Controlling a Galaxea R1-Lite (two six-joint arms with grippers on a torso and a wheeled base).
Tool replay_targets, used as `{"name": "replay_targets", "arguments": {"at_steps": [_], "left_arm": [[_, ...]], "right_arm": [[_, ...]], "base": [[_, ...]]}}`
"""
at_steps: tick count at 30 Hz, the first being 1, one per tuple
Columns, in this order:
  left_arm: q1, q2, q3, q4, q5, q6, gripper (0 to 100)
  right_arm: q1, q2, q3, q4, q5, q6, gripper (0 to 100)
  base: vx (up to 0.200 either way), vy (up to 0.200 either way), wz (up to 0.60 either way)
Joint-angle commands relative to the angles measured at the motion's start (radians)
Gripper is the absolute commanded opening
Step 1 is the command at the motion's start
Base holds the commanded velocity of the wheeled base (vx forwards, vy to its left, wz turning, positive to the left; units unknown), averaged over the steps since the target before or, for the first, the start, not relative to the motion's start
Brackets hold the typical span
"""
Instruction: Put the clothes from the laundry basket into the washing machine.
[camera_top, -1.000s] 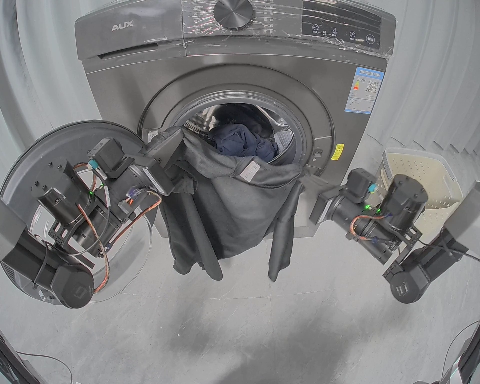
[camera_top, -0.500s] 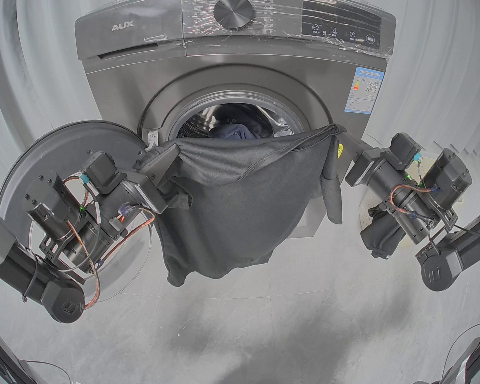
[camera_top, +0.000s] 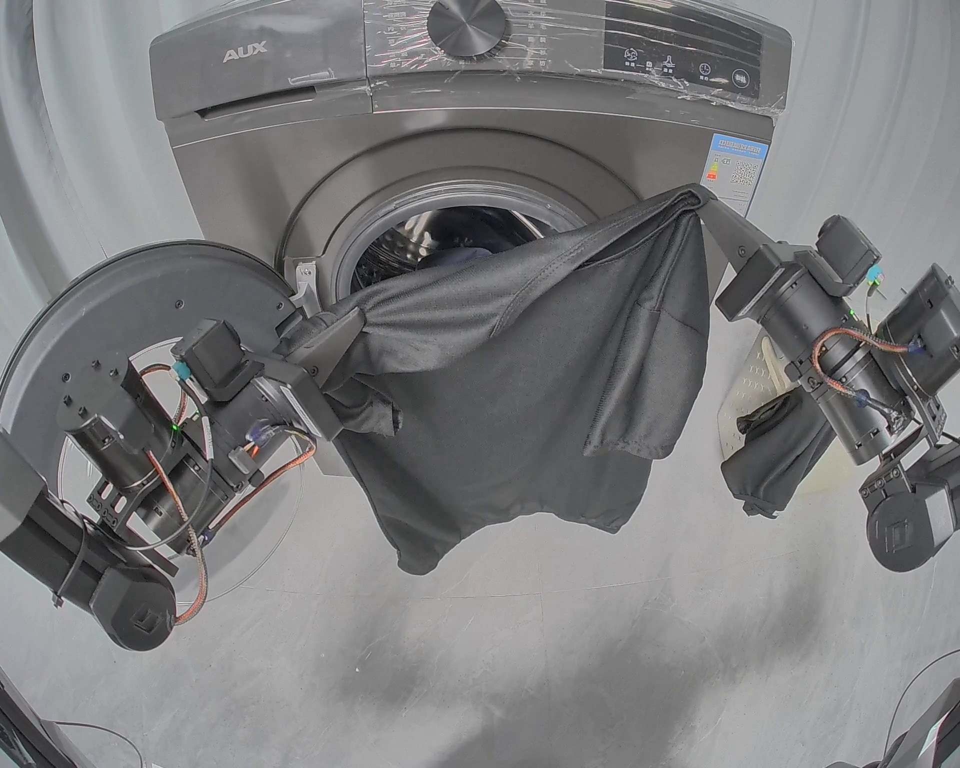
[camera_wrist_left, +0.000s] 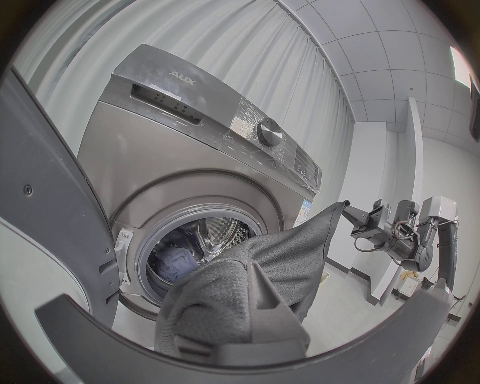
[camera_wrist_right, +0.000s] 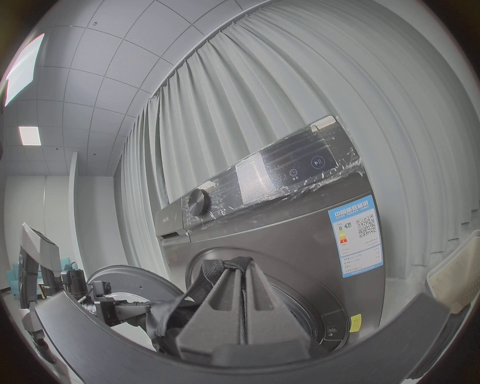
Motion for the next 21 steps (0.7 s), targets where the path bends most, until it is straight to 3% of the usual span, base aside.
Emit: {"name": "replay_targets", "arguments": {"at_steps": [1,16,21], "left_arm": [[0.002,-0.001,-0.02,-0.001,0.003,-0.001,0],[0.0,-0.038,-0.037,-0.001,-0.005,-0.003,0],[-0.035,-0.026,-0.035,-0.001,-0.008,-0.001,0]], "right_arm": [[0.013,-0.018,0.001,0.0,0.0,0.0,0],[0.013,-0.015,0.01,0.0,0.0,0.002,0],[0.013,0.008,0.067,0.0,0.0,0.003,0]], "base": [[0.0,0.0,0.0],[0.0,0.0,0.0],[0.0,0.0,0.0]]}}
